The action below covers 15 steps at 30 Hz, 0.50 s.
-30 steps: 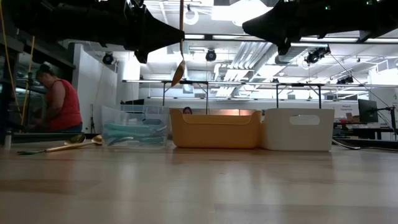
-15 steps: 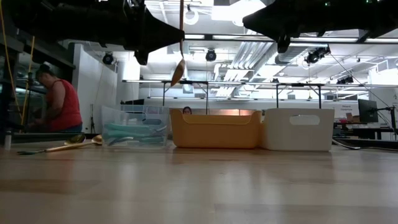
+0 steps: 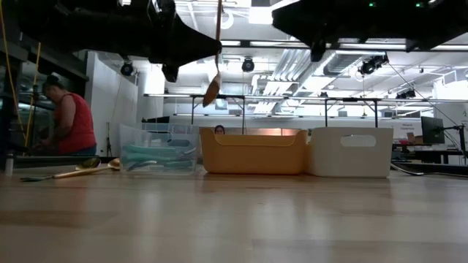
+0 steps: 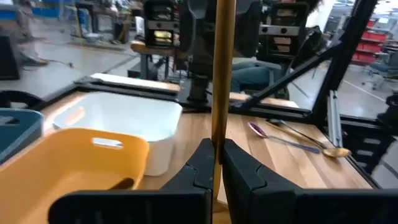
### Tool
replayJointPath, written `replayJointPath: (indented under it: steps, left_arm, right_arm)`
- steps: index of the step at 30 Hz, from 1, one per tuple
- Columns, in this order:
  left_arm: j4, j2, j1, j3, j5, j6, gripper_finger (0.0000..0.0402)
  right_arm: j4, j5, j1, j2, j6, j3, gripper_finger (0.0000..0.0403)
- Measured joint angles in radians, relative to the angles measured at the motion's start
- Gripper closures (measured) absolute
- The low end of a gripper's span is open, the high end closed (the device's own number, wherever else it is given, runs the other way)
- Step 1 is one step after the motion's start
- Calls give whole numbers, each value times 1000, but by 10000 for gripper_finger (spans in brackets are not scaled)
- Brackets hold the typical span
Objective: Sort silverware by color (type)
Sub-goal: Put the gold-colored spoon into the green bin
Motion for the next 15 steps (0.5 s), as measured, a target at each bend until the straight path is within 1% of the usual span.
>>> replayJointPath:
  steps: [3,5,9,12,15]
  left_arm:
    - [-2,50,5,39,47,-9,396]
    - [-15,78,6,58,52,-9,396]
    - [-29,106,9,78,52,-9,396]
    - [-25,108,9,89,52,-9,396]
    - [-24,108,9,97,52,-8,396]
  right_arm:
    - [-2,-5,0,72,2,59,284]
    - [-1,-5,0,112,-13,99,256]
    - [-5,-5,0,148,-33,139,209]
    - [-30,-4,-1,160,-26,151,188]
    - [-55,-11,-5,164,-13,154,182]
